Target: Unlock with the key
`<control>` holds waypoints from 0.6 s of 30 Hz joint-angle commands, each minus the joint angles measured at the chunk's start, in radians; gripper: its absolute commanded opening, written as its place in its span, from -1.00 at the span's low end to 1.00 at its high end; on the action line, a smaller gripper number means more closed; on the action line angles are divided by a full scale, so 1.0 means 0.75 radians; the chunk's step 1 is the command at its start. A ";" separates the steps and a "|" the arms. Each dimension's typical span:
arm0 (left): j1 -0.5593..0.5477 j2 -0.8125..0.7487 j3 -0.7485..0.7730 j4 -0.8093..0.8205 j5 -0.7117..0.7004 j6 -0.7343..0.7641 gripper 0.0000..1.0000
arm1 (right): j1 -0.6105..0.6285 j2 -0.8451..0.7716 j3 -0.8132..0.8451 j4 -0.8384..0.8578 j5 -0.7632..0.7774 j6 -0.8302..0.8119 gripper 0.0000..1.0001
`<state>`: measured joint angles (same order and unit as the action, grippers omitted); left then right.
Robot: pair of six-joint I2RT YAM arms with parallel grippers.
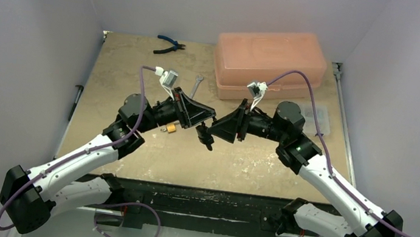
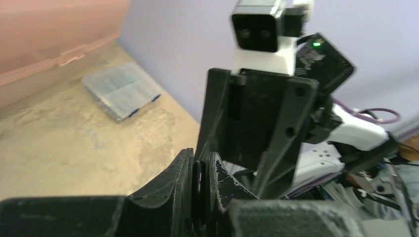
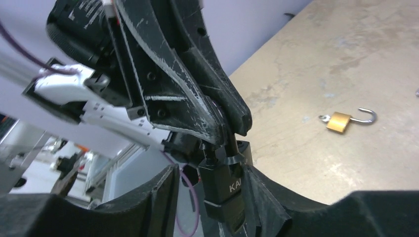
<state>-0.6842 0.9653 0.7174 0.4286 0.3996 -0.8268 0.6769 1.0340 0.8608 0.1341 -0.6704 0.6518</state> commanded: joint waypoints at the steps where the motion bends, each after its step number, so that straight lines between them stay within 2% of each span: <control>1: 0.000 -0.029 0.056 -0.119 -0.183 0.106 -1.00 | -0.009 -0.048 -0.002 -0.095 0.155 -0.034 0.14; 6: 0.002 -0.012 0.024 -0.170 -0.281 0.131 -1.00 | -0.010 -0.072 -0.044 -0.235 0.265 -0.066 0.26; 18: 0.004 -0.006 -0.112 -0.419 -0.680 0.173 -1.00 | -0.012 -0.097 -0.116 -0.412 0.424 -0.104 0.26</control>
<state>-0.6838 0.9779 0.6506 0.1215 0.0319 -0.7097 0.6716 0.9802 0.7811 -0.1436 -0.4088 0.6029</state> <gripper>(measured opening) 0.122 0.631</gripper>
